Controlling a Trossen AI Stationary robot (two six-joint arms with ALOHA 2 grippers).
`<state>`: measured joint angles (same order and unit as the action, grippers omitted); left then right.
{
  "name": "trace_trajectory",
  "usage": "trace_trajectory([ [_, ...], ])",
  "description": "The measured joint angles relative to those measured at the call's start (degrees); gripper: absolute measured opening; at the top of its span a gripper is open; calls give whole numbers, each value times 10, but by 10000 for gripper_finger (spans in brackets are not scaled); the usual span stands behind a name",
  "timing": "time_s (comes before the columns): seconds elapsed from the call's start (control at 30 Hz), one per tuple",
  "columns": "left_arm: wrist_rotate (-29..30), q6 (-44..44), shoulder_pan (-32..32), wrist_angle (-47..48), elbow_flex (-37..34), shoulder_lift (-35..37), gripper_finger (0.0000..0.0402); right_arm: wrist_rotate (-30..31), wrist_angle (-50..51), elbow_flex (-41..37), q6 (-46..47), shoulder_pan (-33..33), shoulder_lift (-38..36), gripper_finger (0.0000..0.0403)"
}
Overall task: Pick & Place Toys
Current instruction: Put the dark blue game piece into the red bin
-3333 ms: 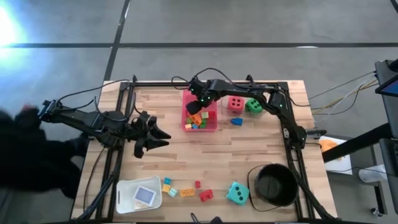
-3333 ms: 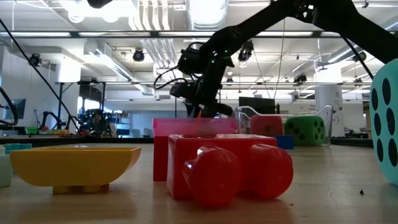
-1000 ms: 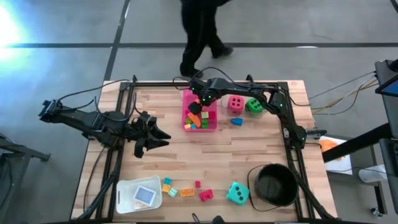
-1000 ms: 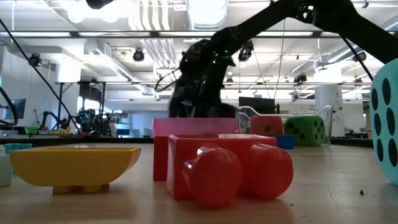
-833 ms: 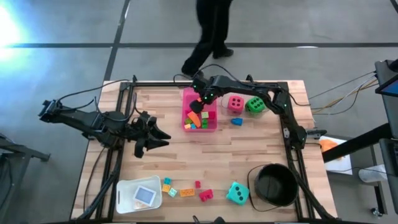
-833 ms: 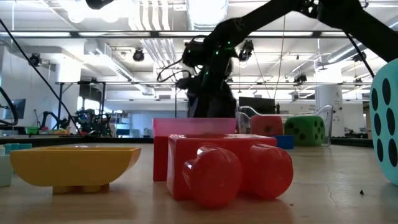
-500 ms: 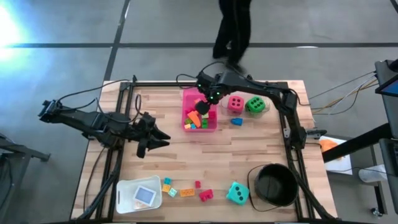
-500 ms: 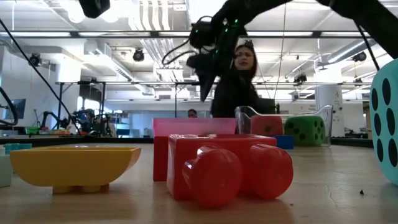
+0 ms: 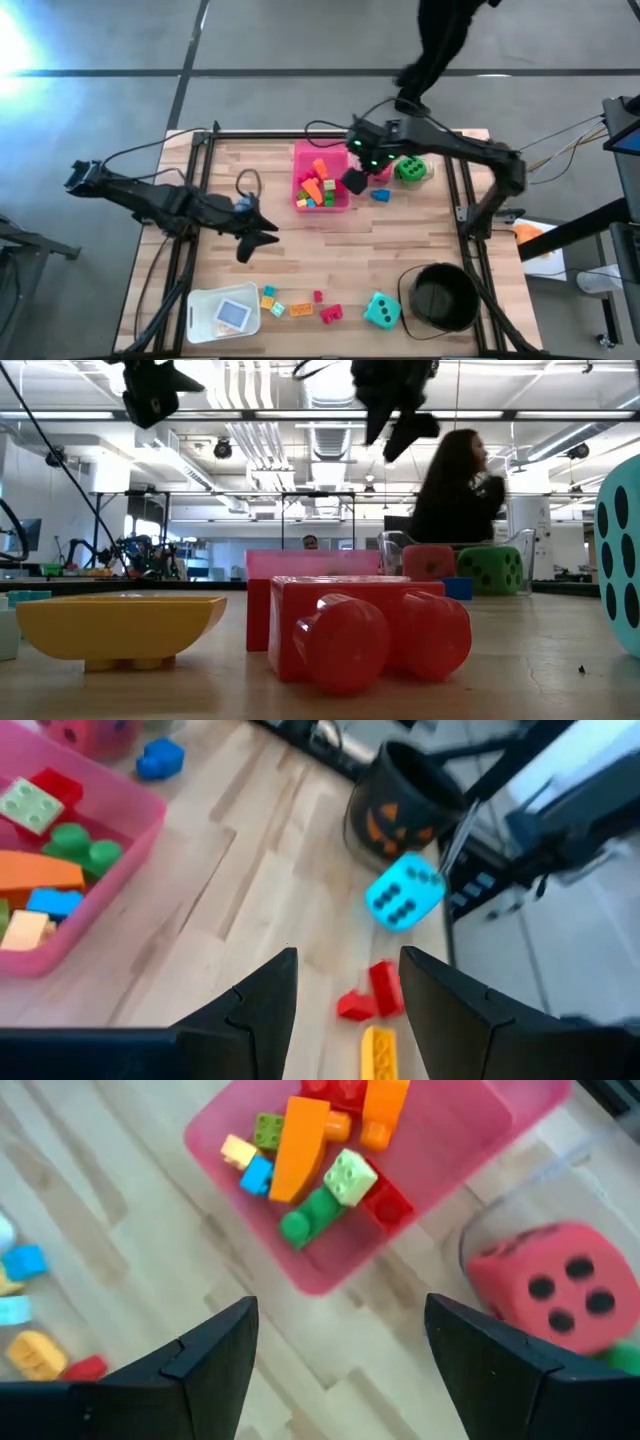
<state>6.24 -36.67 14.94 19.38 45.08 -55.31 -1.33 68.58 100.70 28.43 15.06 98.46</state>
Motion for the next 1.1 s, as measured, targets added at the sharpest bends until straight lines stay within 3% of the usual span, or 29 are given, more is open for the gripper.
trace_trajectory([
  [0.37,-48,28,-4,12,0,-52,181,0,-80,-185,101,-112,-177,281],
  [0.6,-64,15,-12,16,0,-79,181,29,-82,-241,185,-183,-243,281],
  [0.77,-71,-61,-20,31,0,-77,181,37,-83,-262,233,-220,-267,281],
  [0.93,-71,-163,-37,38,0,-77,181,155,-64,-284,398,-239,-247,280],
  [1.1,-69,-218,-47,32,0,-75,181,210,-65,-339,562,-222,-217,280],
])
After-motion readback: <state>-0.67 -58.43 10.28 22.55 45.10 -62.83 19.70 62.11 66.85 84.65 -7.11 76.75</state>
